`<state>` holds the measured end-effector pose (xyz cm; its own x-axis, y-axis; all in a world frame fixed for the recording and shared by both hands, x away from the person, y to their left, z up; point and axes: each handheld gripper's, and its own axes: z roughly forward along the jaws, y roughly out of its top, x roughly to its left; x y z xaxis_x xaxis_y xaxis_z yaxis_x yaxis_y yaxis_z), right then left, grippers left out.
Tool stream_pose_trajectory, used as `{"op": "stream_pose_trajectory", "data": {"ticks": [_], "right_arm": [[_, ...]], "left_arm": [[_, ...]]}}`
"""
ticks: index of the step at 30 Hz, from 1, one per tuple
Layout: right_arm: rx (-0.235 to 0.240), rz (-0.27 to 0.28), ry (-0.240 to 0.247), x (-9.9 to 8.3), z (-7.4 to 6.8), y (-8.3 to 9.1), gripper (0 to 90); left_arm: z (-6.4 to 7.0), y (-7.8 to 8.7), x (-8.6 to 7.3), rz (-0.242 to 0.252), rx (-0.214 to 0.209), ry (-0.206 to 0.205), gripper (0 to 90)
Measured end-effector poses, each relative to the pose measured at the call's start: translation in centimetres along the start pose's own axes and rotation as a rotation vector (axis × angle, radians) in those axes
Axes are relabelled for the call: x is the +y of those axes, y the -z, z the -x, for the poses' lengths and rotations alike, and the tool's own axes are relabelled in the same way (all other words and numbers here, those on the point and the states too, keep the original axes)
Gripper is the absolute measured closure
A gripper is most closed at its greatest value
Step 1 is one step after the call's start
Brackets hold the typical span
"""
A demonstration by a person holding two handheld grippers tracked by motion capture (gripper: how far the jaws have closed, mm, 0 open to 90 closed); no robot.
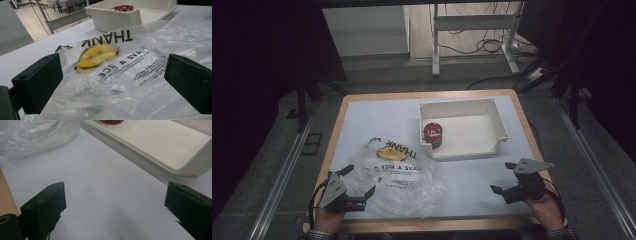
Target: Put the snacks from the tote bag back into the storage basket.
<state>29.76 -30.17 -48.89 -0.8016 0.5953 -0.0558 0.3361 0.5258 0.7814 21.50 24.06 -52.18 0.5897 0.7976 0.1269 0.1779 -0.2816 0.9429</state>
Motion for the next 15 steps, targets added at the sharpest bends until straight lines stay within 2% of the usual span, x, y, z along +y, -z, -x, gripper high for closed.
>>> {"op": "stream_pose_trajectory", "data": {"ticks": [15], "right_arm": [[-0.005,0.096,-0.022,-0.4,0.1,1.8,4.0]], "left_arm": [[0.0,-0.1,0.0,0.000,-0.003,0.000,1.6]]}}
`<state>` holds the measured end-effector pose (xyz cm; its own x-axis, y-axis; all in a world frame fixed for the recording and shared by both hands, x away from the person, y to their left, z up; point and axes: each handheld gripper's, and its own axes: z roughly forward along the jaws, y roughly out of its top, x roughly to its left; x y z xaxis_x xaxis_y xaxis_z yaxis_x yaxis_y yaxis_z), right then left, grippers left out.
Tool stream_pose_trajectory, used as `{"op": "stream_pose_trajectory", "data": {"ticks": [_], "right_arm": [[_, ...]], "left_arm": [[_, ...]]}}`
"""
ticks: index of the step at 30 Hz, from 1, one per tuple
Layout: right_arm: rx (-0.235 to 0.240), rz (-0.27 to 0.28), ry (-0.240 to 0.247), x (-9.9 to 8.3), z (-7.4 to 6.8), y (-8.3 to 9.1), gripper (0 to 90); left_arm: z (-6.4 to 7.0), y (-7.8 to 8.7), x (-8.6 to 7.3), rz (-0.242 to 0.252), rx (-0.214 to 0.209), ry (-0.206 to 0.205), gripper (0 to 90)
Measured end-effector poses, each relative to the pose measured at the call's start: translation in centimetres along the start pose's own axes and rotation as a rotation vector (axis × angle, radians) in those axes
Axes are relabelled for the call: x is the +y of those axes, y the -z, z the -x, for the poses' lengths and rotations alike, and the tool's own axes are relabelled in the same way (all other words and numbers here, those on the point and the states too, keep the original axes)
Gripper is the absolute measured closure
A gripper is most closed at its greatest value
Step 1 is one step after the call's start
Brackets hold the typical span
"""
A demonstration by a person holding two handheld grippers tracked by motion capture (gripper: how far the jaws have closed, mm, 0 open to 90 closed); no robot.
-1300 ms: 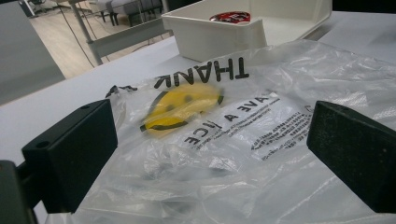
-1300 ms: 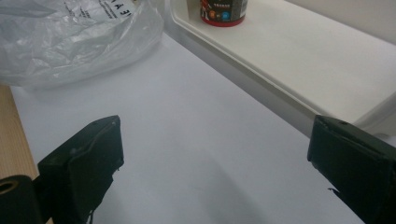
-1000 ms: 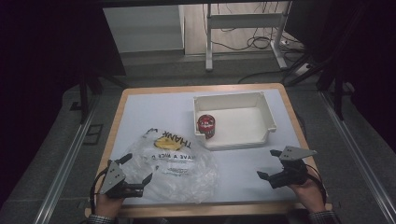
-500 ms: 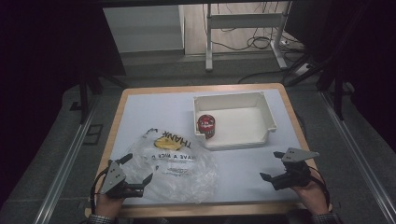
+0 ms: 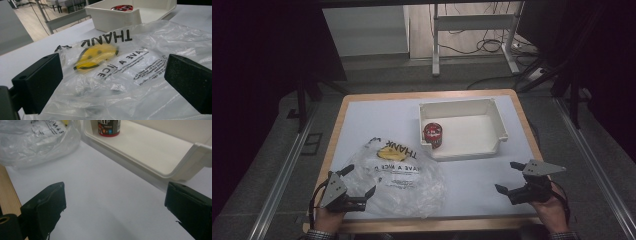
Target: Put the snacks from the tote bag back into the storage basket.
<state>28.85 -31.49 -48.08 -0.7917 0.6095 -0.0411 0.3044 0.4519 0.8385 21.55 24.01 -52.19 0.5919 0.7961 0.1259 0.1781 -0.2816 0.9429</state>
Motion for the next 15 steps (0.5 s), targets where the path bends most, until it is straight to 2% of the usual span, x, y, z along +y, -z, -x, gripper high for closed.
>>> {"op": "stream_pose_trajectory", "data": {"ticks": [8,15], "right_arm": [[-0.002,0.073,-0.009,0.08,0.16,0.97,4.0],[-0.001,0.079,-0.014,0.03,0.25,0.94,4.1]], "left_arm": [[0.00,-0.02,0.00,0.000,0.000,-0.001,1.6],[-0.01,-0.03,0.03,0.001,0.002,0.000,1.6]]}}
